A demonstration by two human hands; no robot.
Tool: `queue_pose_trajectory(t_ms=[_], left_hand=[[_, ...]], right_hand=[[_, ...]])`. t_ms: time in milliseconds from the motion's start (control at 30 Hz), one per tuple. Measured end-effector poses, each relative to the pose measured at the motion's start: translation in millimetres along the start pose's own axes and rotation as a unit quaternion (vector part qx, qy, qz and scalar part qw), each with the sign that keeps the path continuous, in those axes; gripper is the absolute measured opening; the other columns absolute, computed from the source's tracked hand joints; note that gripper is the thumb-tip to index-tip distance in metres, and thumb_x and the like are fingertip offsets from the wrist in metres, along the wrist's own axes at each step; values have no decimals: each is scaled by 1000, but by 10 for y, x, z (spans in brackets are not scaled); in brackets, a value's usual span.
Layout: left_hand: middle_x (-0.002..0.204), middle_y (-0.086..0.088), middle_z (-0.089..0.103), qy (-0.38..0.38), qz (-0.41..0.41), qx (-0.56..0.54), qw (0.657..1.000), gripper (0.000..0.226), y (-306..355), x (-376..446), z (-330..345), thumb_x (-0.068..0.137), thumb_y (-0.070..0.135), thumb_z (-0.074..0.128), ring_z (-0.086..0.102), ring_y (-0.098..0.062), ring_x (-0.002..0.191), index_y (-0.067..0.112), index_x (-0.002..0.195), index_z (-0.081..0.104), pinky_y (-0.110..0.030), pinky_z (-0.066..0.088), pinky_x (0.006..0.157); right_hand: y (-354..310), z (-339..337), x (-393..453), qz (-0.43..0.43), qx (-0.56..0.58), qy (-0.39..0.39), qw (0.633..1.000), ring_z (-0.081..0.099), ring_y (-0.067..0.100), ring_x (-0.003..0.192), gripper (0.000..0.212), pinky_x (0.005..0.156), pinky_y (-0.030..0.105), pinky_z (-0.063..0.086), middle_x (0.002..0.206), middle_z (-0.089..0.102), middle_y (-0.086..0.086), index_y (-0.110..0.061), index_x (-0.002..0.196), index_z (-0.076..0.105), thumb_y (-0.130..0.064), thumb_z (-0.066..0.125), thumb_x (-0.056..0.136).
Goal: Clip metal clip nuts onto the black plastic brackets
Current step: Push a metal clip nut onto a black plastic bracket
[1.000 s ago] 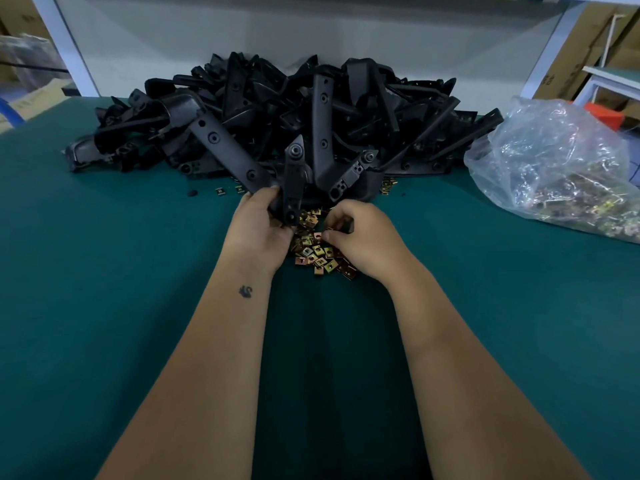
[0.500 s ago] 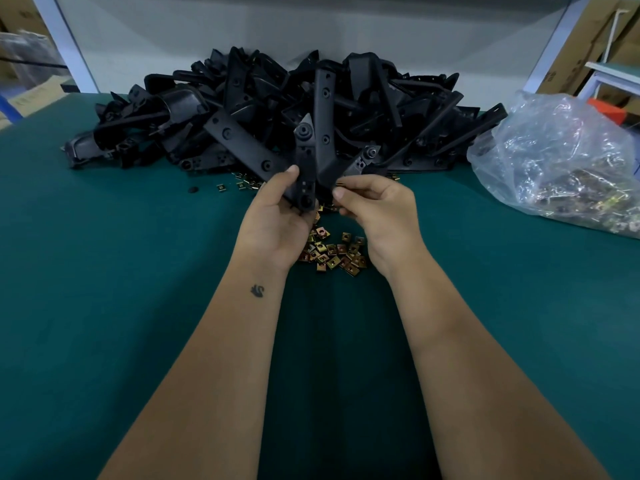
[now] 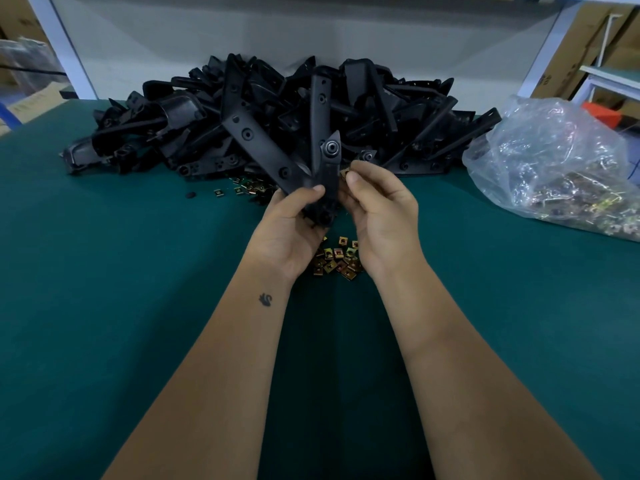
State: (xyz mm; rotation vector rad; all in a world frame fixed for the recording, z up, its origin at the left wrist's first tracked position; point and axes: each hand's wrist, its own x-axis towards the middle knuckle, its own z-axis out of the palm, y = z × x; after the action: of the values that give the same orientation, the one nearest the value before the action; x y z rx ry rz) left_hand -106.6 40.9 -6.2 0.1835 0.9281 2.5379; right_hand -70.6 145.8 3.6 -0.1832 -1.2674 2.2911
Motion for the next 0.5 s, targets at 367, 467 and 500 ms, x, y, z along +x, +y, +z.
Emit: queue_pose_trajectory(t_ms=[367,467,500], left_hand=[[114,-6,69,2,6,43,999,41,-6,2,-8,91,-2,57,65,-18,101,13,129,52,-29,53,81],[107,-3,71,11,10,48,999,31,-11,6,-6,89,-3,58,65,-18,101,17,113,55,-31,53,84],[106,-3,71,13,10,47,999,30,-10,7,-10,89,-3,59,65,-18,101,18,110,55,-31,53,83]], right_hand=[[-21,-18,-2,52,44,2,998,71,18,78,11,70,25,57,82,74,6,-8,86,68,2,65,88],[-23,-28,10,52,38,-5,998,72,18,80,12,70,25,57,83,74,6,-9,84,67,1,65,89],[-22,-29,12,52,35,-8,998,72,19,81,11,72,26,57,83,74,6,-9,84,67,1,65,89]])
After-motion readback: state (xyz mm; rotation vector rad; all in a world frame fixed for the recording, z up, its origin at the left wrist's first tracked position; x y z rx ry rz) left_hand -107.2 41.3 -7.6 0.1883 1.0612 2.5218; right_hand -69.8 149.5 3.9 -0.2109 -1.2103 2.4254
